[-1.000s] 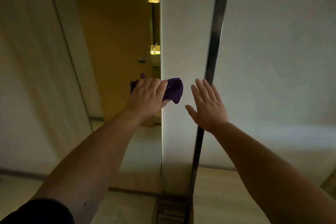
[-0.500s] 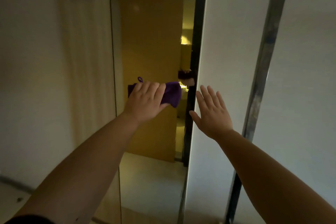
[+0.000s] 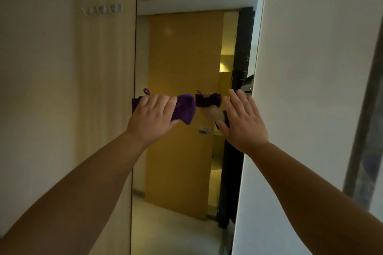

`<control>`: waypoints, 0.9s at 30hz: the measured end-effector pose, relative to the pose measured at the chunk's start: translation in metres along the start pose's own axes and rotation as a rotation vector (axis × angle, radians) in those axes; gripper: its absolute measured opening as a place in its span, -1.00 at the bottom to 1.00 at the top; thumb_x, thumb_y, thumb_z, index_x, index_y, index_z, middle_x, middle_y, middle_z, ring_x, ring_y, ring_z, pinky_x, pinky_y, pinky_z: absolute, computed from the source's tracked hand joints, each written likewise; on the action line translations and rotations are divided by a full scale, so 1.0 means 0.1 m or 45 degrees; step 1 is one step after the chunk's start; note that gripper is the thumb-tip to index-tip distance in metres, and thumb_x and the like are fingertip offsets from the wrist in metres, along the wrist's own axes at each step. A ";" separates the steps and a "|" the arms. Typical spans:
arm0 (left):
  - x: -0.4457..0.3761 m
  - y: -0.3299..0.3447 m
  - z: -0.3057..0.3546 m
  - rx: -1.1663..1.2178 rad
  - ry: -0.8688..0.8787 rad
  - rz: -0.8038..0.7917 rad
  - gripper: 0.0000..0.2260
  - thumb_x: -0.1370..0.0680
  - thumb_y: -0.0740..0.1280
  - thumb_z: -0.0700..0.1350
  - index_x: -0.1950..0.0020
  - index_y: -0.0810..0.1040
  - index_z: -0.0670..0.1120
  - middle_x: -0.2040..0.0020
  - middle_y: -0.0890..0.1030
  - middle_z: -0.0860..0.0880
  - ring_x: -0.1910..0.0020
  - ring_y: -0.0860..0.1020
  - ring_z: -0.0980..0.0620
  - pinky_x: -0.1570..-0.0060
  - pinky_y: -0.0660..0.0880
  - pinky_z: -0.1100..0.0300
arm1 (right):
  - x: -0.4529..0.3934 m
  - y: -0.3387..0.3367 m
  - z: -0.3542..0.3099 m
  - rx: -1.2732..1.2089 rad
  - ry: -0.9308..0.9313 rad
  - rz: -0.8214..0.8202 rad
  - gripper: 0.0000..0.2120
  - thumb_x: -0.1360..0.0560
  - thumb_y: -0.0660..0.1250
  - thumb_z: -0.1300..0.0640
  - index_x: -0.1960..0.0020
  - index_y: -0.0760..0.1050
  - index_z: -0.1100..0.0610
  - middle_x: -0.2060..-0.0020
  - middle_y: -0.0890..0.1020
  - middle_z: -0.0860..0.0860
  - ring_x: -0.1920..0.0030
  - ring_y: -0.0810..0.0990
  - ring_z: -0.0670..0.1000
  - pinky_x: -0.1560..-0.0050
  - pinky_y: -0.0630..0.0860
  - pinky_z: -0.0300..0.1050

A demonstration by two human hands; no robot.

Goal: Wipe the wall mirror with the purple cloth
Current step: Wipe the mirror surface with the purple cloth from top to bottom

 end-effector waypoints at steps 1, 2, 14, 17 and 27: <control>-0.05 0.13 -0.03 0.001 -0.001 0.000 -0.45 -0.57 0.16 0.23 -0.29 0.46 -0.21 -0.03 0.57 -0.15 0.07 0.55 -0.16 0.05 0.41 -0.03 | -0.13 0.07 0.02 -0.003 -0.007 0.004 -0.34 -0.64 -0.07 -0.24 -0.59 0.09 0.15 -0.59 0.09 0.12 -0.60 -0.07 0.13 -0.58 -0.10 0.16; -0.10 0.25 -0.05 0.005 0.002 -0.001 -0.44 -0.56 0.16 0.23 -0.30 0.45 -0.21 -0.04 0.57 -0.15 0.06 0.55 -0.17 0.05 0.42 -0.03 | -0.27 0.13 0.03 -0.007 -0.011 0.010 -0.33 -0.65 -0.09 -0.25 -0.60 0.08 0.15 -0.60 0.07 0.12 -0.60 -0.10 0.13 -0.58 -0.13 0.15; -0.45 1.34 -0.63 -0.002 -0.014 0.120 -0.45 -0.58 0.16 0.23 -0.29 0.46 -0.22 -0.06 0.57 -0.15 0.05 0.54 -0.16 0.04 0.41 -0.02 | -1.50 0.62 -0.09 0.088 -0.026 0.128 -0.31 -0.62 -0.17 -0.27 -0.59 0.06 0.15 -0.60 0.05 0.11 -0.59 -0.15 0.08 -0.55 -0.19 0.10; -0.56 1.56 -0.87 0.065 -0.025 0.161 -0.45 -0.59 0.13 0.22 -0.28 0.47 -0.23 -0.06 0.57 -0.17 0.05 0.55 -0.18 0.05 0.43 -0.04 | -1.78 0.65 -0.16 0.135 -0.011 0.174 -0.31 -0.63 -0.15 -0.25 -0.59 0.09 0.17 -0.59 0.09 0.13 -0.59 -0.08 0.12 -0.56 -0.12 0.14; -1.03 2.35 -1.54 0.271 0.010 0.314 -0.40 -0.67 -0.01 0.24 -0.33 0.46 -0.25 -0.12 0.56 -0.20 -0.03 0.55 -0.21 -0.03 0.45 -0.09 | -2.70 0.69 -0.24 0.320 0.166 0.301 -0.34 -0.64 -0.05 -0.24 -0.58 0.08 0.15 -0.60 0.06 0.13 -0.60 -0.11 0.13 -0.53 -0.25 0.07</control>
Point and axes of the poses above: each hand's wrist, its own x-axis away from the middle knuckle, its own y-axis out of the palm, z = x × y, the point moved 7 cm from there along -x, towards the middle knuckle
